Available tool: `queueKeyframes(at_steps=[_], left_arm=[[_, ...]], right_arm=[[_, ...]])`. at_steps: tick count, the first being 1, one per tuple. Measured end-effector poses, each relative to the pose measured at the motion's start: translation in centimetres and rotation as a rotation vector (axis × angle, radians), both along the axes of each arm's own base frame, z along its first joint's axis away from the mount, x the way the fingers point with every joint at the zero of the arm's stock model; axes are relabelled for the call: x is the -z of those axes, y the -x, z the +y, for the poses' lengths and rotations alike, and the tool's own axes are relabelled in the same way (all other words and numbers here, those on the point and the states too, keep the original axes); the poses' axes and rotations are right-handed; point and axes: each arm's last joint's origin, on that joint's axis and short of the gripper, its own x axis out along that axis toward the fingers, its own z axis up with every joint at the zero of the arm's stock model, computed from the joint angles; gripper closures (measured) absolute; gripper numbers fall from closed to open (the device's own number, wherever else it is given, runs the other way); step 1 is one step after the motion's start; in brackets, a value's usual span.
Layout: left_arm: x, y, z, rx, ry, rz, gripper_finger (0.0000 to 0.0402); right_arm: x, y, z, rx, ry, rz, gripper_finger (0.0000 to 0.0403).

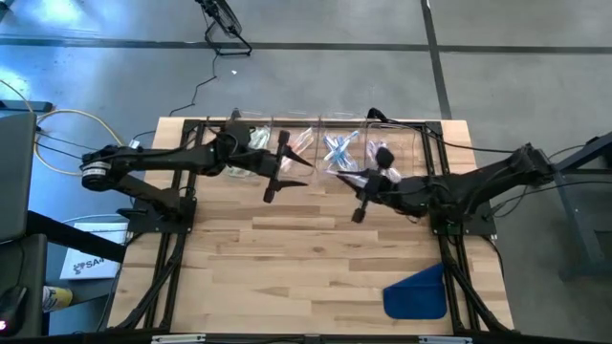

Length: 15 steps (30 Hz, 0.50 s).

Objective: Pick & Place Toothbrushes
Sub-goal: Put the violet toothbrush into the right transparent bin

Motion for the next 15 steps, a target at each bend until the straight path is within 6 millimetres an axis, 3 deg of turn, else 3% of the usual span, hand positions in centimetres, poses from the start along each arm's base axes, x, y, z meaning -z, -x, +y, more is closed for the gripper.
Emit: queueKeyframes(at_steps=[6, 11, 15], left_arm=[[-1.5, 2.5, 0.6, -0.038, -0.021, 0.014, 0.0172], [-2.1, 4.2, 0.8, -0.061, -0.012, 0.042, 0.0172], [-1.8, 4.4, 0.7, -0.056, -0.001, 0.077, 0.0171]], right_arm=[[-1.2, 3.8, -1.1, 0.197, -0.088, -0.017, 0.0389], [-0.6, 5.8, -3.7, 0.336, -0.239, -0.004, 0.0389], [0.4, 6.6, -6.3, 0.403, -0.406, 0.046, 0.039]])
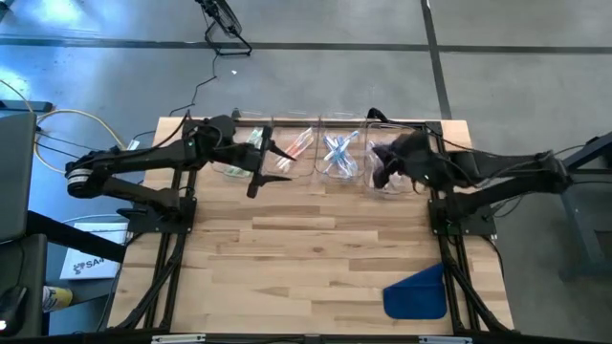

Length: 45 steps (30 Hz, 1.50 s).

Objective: Pick & Place Toothbrushes
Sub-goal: Put the violet toothbrush into the right transparent bin, then return to Home Position

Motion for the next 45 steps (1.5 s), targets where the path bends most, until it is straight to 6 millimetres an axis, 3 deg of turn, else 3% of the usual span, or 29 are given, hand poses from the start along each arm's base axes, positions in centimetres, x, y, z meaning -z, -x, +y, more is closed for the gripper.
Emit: queueKeyframes(at_steps=[8, 20, 25, 38, 45], left_arm=[[1.2, -0.2, 0.1, -0.014, 0.027, 0.105, 0.0171], [1.3, -0.1, 0.1, -0.017, 0.028, 0.121, 0.0171], [1.4, -0.1, 0.1, -0.02, 0.03, 0.131, 0.0171], [1.5, -0.1, 0.1, -0.019, 0.032, 0.135, 0.0171], [1.5, -0.1, 0.1, -0.019, 0.032, 0.135, 0.0171]], right_arm=[[2.9, 1.8, -4.6, 0.185, -0.294, 0.214, 0.039], [5.8, 2.3, -7.7, 0.244, -0.637, 0.407, 0.039], [7.1, 2.0, -9.0, 0.27, -0.685, 0.506, 0.0388], [8.7, 0.9, -10.0, 0.239, -0.684, 0.616, 0.0213], [8.2, 1.3, -10.3, 0.246, -0.684, 0.593, 0.0183]])
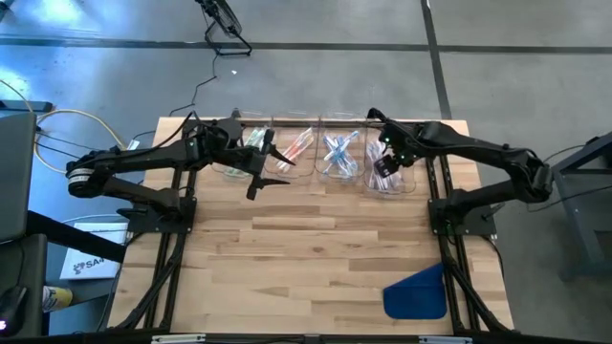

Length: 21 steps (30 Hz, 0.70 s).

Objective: Pick & Place Toothbrushes
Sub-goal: Return to Home Position

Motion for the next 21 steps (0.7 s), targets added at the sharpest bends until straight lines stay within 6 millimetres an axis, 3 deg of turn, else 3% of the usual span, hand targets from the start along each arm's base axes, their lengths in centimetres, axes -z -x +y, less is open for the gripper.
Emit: queueKeyframes(at_steps=[10, 14, 21], left_arm=[[0.1, 0.0, 0.2, -0.053, -0.01, 0.012, 0.0171], [0.4, 0.1, 0.1, -0.053, -0.002, 0.041, 0.0171], [0.4, 0.1, 0.1, -0.054, 0.001, 0.044, 0.0171]], right_arm=[[-2.8, -1.3, -0.5, -0.033, 0.086, -0.143, 0.0191], [-3.2, -2.6, 0.1, -0.157, 0.142, -0.22, 0.0191], [-6.1, -6.7, 2.6, -0.406, 0.351, -0.588, 0.0191]])
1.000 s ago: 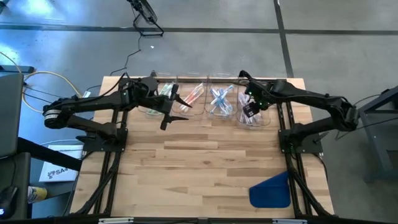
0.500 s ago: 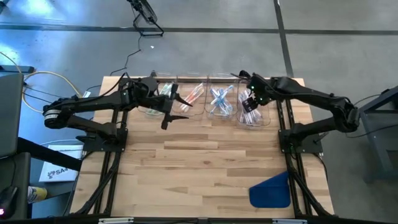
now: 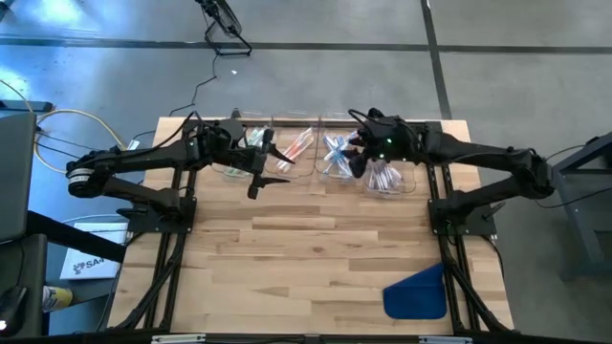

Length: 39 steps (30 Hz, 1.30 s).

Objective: Pick & Place Toothbrushes
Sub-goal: Return to Home Position

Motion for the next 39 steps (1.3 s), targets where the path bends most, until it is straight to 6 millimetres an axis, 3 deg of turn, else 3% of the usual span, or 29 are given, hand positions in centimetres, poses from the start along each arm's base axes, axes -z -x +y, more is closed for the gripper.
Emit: queueKeyframes(at_steps=[6, 12, 32, 35, 39], left_arm=[[0.0, 0.0, 0.0, 0.001, -0.002, 0.0, 0.0171], [-0.1, 0.0, 0.0, -0.013, 0.049, 0.0, 0.0171], [0.1, -0.3, 0.3, -0.075, 0.028, 0.0, 0.0171], [-0.1, -0.3, 0.3, -0.071, -0.001, -0.021, 0.0172], [-0.2, -0.4, 0.3, -0.067, -0.021, -0.032, 0.0197]], right_arm=[[-2.6, -2.0, 2.8, -0.209, 0.219, -0.226, 0.0191], [-2.6, -2.3, 4.3, -0.27, 0.229, -0.229, 0.0191], [-2.4, -2.3, 4.6, -0.278, 0.224, -0.216, 0.0192], [-2.4, -2.3, 4.6, -0.279, 0.225, -0.216, 0.0206], [-2.4, -2.3, 4.6, -0.28, 0.226, -0.213, 0.0256]])
